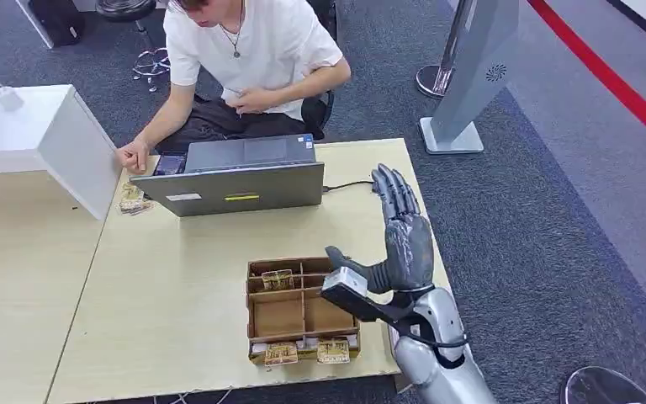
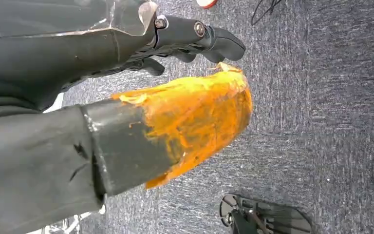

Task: Pass the card to the sensor for recognition and then transmit it.

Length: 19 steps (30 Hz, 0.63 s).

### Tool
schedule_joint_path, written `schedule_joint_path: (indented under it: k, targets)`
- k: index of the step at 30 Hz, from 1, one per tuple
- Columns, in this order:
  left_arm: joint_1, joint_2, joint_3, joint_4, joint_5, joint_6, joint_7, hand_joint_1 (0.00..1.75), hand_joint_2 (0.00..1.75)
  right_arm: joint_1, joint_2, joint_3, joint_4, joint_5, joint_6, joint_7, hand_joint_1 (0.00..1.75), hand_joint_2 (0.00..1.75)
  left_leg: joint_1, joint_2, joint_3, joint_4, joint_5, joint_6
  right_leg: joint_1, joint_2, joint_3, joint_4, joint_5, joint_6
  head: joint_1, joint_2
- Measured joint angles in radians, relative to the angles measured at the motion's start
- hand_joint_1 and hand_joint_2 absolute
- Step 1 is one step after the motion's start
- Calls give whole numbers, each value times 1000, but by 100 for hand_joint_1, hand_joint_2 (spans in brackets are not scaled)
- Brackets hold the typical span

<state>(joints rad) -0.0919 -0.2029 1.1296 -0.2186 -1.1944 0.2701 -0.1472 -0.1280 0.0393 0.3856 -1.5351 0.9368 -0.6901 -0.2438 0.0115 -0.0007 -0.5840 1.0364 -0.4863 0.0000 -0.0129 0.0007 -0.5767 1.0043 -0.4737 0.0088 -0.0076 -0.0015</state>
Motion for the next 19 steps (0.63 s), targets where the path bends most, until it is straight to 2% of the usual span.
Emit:
schedule_joint_path:
  k: [4,11,14,19]
  targets:
    - [2,0,3,0,11,5,0,0,0,93,0,-19,-82,-118,12,-71,0,0,0,0,0,0,0,0,0,0,0,0,-1,-1,0,0]
    - [3,0,19,0,27,16,0,0,0,231,0,-51,-179,-259,57,-148,0,0,0,0,0,0,0,0,0,0,0,0,-1,-1,0,0]
    - [3,0,27,0,34,20,0,0,0,286,0,-64,-205,-377,115,-195,0,0,0,0,0,0,0,0,0,0,0,0,-1,-1,0,0]
    - [4,0,40,0,40,24,5,0,0,358,3,-79,-240,-592,266,-291,0,0,0,0,0,0,0,0,0,0,0,0,-1,-1,0,0]
